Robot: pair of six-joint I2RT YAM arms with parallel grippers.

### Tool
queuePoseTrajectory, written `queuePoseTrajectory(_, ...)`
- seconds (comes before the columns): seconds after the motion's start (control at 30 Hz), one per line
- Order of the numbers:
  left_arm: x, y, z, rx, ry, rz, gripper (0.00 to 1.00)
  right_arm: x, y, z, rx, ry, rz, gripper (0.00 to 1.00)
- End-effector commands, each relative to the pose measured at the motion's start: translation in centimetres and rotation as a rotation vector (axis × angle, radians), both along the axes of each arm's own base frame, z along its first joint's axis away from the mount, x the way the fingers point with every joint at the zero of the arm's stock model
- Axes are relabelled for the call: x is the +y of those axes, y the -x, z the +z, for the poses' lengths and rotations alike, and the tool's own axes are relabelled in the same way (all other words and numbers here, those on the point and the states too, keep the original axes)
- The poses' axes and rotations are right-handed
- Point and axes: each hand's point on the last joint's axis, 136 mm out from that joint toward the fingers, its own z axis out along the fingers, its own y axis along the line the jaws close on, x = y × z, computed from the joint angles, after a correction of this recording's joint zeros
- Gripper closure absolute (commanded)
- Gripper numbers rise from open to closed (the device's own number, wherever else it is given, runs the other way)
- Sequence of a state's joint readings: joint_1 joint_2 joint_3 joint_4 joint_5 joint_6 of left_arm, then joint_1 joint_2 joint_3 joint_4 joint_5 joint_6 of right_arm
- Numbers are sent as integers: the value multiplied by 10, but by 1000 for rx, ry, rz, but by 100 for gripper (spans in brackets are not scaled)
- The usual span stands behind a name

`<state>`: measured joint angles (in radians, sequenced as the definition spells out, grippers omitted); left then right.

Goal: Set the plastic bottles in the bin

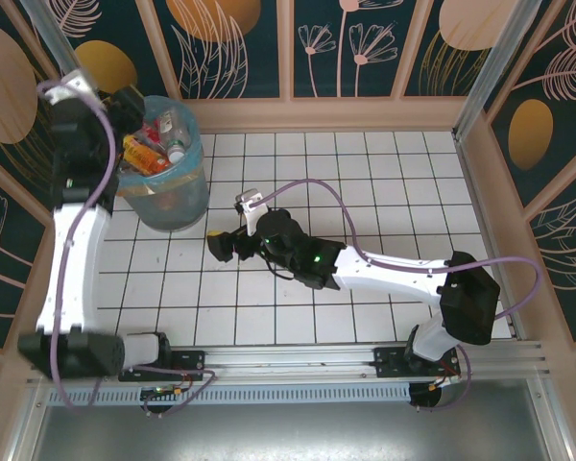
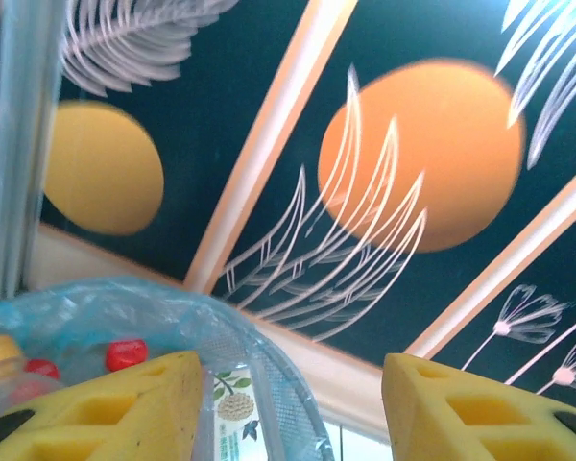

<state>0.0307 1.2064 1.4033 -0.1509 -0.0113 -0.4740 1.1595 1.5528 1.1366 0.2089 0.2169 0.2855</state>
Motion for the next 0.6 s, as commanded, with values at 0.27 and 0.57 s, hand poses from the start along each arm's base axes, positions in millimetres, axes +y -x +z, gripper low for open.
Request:
queuePoseTrajectory(0.27, -110, 116, -78, -253, -293, -301, 50, -120, -66, 50, -100, -2, -340, 1)
queuePoseTrajectory(0.57, -129, 92, -210, -51, -292, -277, 48, -273, -109, 4, -21, -27, -713, 1)
